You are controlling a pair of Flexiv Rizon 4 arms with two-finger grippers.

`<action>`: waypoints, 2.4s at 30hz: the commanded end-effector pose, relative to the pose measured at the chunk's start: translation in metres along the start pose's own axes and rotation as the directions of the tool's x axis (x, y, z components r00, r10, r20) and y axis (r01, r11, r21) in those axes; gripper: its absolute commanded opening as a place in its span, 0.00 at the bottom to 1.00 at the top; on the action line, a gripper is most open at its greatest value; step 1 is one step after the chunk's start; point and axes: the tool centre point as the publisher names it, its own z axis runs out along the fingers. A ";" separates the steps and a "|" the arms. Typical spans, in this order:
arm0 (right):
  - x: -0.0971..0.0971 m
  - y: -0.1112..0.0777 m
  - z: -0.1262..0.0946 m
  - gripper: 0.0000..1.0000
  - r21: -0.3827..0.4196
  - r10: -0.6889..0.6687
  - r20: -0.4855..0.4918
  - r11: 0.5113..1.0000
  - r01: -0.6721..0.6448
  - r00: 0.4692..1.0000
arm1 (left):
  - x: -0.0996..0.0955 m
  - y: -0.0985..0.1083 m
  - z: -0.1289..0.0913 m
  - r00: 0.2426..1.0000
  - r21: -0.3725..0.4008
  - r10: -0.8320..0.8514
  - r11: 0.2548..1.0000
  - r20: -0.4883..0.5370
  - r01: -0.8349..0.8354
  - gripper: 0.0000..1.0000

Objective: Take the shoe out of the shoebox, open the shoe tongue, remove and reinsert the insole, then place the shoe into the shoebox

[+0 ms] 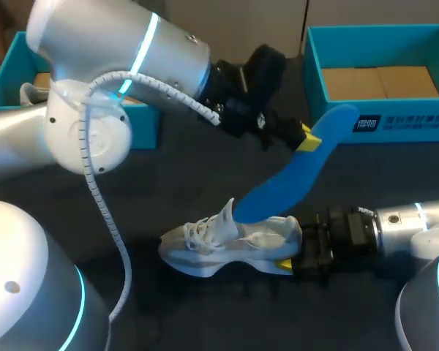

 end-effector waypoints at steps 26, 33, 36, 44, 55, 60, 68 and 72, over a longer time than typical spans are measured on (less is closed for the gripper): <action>0.001 0.001 0.001 0.00 0.004 0.000 0.001 1.000 0.000 1.000 | 0.053 -0.051 -0.133 0.973 0.335 0.045 0.941 -0.228 0.035 0.00; 0.001 0.001 0.001 0.00 0.004 0.000 0.001 1.000 0.000 1.000 | 0.055 -0.057 -0.142 0.960 0.322 0.072 0.947 -0.270 0.020 0.00; 0.001 0.001 0.001 0.00 0.004 0.000 0.001 1.000 0.000 1.000 | 0.055 -0.057 -0.142 0.960 0.322 0.072 0.947 -0.270 0.020 0.00; 0.001 0.001 0.001 0.00 0.004 0.000 0.001 1.000 0.000 1.000 | 0.055 -0.057 -0.142 0.960 0.322 0.072 0.947 -0.270 0.020 0.00; 0.001 0.001 0.001 0.00 0.004 0.000 0.001 1.000 0.000 1.000 | 0.072 -0.074 -0.178 0.955 0.401 0.044 0.912 -0.292 0.081 0.00; 0.001 0.001 0.001 0.00 0.004 0.000 0.001 1.000 0.000 1.000 | 0.079 -0.075 -0.186 0.956 0.390 0.048 0.918 -0.288 0.071 0.00; 0.001 0.001 0.001 0.00 0.004 0.000 0.001 1.000 0.000 1.000 | 0.083 -0.071 -0.196 0.937 0.383 0.023 0.916 -0.349 0.120 0.00; 0.001 0.001 0.001 0.00 0.004 0.000 0.001 1.000 0.000 1.000 | 0.088 -0.070 -0.198 0.937 0.393 0.023 0.911 -0.349 0.124 0.00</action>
